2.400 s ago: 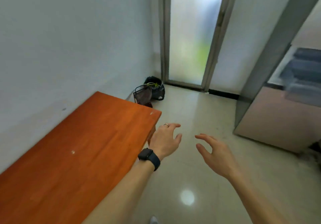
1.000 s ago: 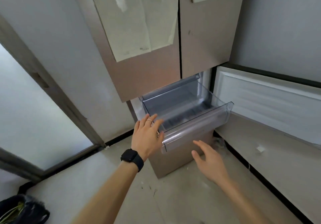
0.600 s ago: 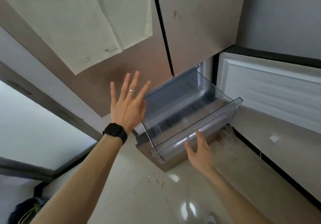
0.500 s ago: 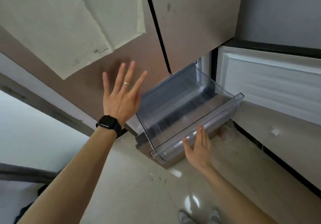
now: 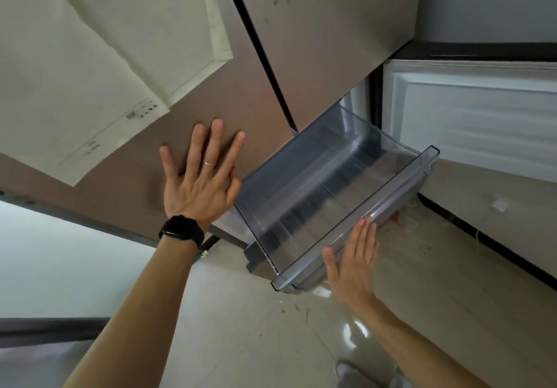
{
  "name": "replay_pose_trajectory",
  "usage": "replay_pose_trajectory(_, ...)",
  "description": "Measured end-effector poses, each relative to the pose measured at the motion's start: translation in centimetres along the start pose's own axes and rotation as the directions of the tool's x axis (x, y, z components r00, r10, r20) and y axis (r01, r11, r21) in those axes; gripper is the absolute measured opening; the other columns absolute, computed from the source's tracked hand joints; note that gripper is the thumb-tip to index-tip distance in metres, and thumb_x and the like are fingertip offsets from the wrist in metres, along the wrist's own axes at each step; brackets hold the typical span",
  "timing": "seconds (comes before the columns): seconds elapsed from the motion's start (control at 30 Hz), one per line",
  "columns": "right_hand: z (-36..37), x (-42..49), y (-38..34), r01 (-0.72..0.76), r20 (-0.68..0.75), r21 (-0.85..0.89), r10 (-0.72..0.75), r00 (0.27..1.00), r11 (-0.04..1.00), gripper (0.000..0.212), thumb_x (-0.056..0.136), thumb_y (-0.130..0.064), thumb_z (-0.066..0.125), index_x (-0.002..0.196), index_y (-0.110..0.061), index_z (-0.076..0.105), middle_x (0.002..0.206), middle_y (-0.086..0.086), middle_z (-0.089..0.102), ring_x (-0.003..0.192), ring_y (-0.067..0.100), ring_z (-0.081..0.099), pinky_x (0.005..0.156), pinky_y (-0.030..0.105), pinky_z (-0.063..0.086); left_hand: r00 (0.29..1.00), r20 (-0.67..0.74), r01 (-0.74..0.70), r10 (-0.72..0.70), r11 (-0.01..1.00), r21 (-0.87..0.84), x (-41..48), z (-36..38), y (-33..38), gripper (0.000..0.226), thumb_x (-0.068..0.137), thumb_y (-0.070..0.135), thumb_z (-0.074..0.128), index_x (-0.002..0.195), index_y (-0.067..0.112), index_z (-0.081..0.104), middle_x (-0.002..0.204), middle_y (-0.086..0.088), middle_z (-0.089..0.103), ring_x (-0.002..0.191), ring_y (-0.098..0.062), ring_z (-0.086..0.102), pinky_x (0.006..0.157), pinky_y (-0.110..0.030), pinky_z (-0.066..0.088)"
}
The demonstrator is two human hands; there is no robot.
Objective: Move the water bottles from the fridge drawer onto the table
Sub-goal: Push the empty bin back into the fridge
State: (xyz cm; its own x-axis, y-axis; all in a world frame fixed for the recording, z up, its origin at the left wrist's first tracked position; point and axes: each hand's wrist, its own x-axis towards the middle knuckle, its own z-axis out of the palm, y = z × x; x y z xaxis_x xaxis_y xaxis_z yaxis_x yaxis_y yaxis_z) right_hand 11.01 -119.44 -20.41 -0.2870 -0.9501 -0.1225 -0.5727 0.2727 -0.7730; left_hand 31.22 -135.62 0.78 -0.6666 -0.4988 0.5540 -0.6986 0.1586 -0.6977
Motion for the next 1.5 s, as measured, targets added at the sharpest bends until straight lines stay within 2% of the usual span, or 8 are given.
replay_pose_trajectory(0.27,1.6,4.5,-2.8,-0.005,0.109,0.050,0.000,0.994,0.999,0.095,0.083,-0.083,0.008,0.143,-0.029,-0.041,0.154,-0.004,-0.042,0.147,0.026,-0.028,0.116,0.059,-0.005,0.999,-0.039,-0.005,0.006,0.999,0.032,-0.2,0.4,0.2,0.067,0.095,0.046,0.040,0.159,0.034,0.023,0.168,-0.003,-0.004,0.155,-0.022,-0.008,0.117,-0.057,-0.012)
replay_pose_trajectory(0.4,2.5,7.3,-4.6,0.005,0.138,0.066,-0.014,0.990,0.998,0.097,0.083,-0.084,0.008,0.144,-0.025,-0.040,0.152,-0.003,-0.045,0.146,0.027,-0.029,0.118,0.060,-0.002,0.999,-0.050,-0.012,0.014,0.999,0.037,-0.3,0.6,0.3,0.067,0.095,0.046,0.041,0.158,0.034,0.024,0.168,-0.004,-0.005,0.155,-0.023,-0.007,0.117,-0.058,-0.010)
replay_pose_trajectory(0.53,3.6,10.6,-6.8,0.029,0.156,0.115,-0.047,0.987,0.993,0.098,0.087,-0.079,0.018,0.146,-0.022,-0.036,0.154,0.001,-0.042,0.146,0.030,-0.028,0.119,0.060,0.000,0.999,-0.045,-0.004,0.005,1.000,0.027,-0.4,0.7,0.3,0.066,0.095,0.045,0.040,0.158,0.035,0.024,0.168,-0.004,-0.008,0.154,-0.023,-0.009,0.117,-0.058,-0.012)
replay_pose_trajectory(0.8,5.7,15.9,-11.0,0.042,0.152,0.185,-0.071,0.986,0.982,0.102,0.090,-0.074,0.038,0.147,-0.030,-0.035,0.157,-0.002,-0.038,0.147,0.033,-0.023,0.115,0.062,-0.002,0.999,-0.031,-0.006,0.008,0.999,0.045,-0.4,1.1,0.3,0.070,0.093,0.049,0.042,0.159,0.036,0.021,0.167,-0.006,-0.013,0.154,-0.025,-0.012,0.117,-0.058,-0.013)
replay_pose_trajectory(1.03,6.8,18.9,-12.8,0.023,0.168,0.201,-0.057,0.984,0.979,0.100,0.090,-0.075,0.037,0.147,-0.034,-0.033,0.158,-0.004,-0.035,0.149,0.032,-0.017,0.117,0.066,0.008,0.999,-0.034,0.001,0.000,0.999,0.036,-0.6,1.4,0.5,0.073,0.093,0.054,0.044,0.159,0.035,0.020,0.167,-0.006,-0.012,0.154,-0.026,-0.011,0.118,-0.058,-0.011)
replay_pose_trajectory(1.13,6.4,19.1,-12.4,0.063,0.187,0.202,-0.101,0.977,0.977,0.102,0.087,-0.078,0.038,0.149,-0.034,-0.030,0.162,-0.002,-0.027,0.150,0.036,-0.009,0.115,0.069,0.012,1.000,-0.030,-0.001,0.002,0.999,0.037,-0.5,1.3,0.6,0.071,0.093,0.054,0.043,0.158,0.035,0.022,0.167,-0.006,-0.012,0.154,-0.026,-0.011,0.118,-0.058,-0.012)
replay_pose_trajectory(1.33,1.9,19.0,-9.7,0.186,0.343,0.000,-0.175,0.923,0.983,0.096,0.085,-0.084,0.025,0.155,-0.031,-0.013,0.165,0.005,-0.011,0.151,0.039,-0.003,0.118,0.064,0.012,1.000,-0.007,0.002,-0.002,0.999,0.040,-0.1,0.8,0.5,0.073,0.095,0.052,0.040,0.160,0.033,0.014,0.166,-0.005,-0.019,0.153,-0.025,-0.018,0.116,-0.057,-0.016)
replay_pose_trajectory(1.5,-5.6,16.3,-6.8,0.245,0.371,-0.126,-0.184,0.910,0.961,0.081,0.092,-0.072,0.032,0.158,-0.032,0.007,0.166,-0.001,-0.001,0.152,0.032,-0.004,0.121,0.058,0.012,1.000,-0.012,0.006,-0.006,1.000,0.022,0.2,0.3,0.5,0.071,0.096,0.050,0.039,0.160,0.031,0.016,0.167,-0.005,-0.017,0.153,-0.026,-0.016,0.117,-0.057,-0.014)
